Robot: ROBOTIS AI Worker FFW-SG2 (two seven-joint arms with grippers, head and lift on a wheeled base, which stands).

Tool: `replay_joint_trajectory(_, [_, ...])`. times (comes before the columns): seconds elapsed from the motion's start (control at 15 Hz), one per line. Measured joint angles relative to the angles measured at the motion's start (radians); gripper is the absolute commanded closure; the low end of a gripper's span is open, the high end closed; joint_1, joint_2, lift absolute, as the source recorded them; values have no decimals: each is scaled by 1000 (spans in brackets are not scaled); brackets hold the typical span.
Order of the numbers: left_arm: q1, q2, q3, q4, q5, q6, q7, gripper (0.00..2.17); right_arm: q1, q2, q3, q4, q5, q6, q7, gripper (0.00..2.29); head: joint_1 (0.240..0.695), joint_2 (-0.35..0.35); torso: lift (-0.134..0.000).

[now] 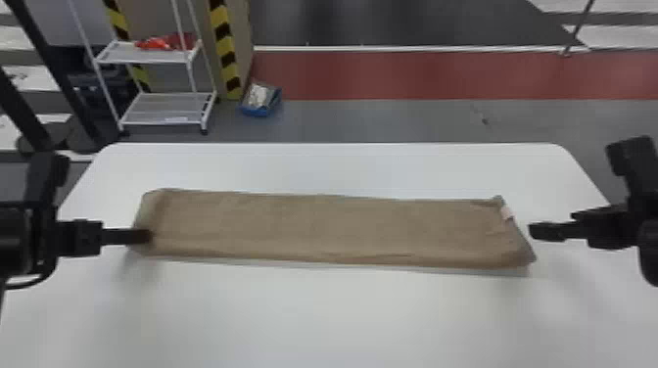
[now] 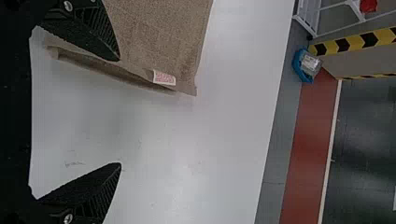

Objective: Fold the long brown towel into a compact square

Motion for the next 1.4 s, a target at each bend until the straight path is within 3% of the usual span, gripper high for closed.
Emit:
replay_joint_trajectory(0.33, [7, 31, 39, -4, 1, -39, -25, 2142, 4, 1, -8, 7, -2, -22, -2, 76, 695, 31, -125])
replay_joint_trajectory(0.8, [11, 124, 121, 0, 11, -93, -80, 2142, 2, 3, -10, 13, -4, -45, -2, 76, 695, 100, -125])
replay_joint_trajectory(0.93, [6, 127, 138, -35, 14, -58, -112, 2142, 5, 4, -14, 13, -4, -46, -2, 80, 695, 105, -125])
replay_joint_trajectory(1.07, [14, 88, 144, -155, 26, 55, -149, 2142, 12, 4, -20, 11, -4, -45, -2, 80, 695, 80, -125])
replay_joint_trajectory(1.27, [23, -18, 94, -368, 31, 257, -172, 2142, 27, 4, -25, -4, -3, -34, 1, 80, 695, 1, -125])
replay_joint_trajectory(1.4, [22, -92, 13, -480, 18, 367, -179, 2142, 40, 4, -29, -18, -3, -23, 3, 80, 695, -90, -125])
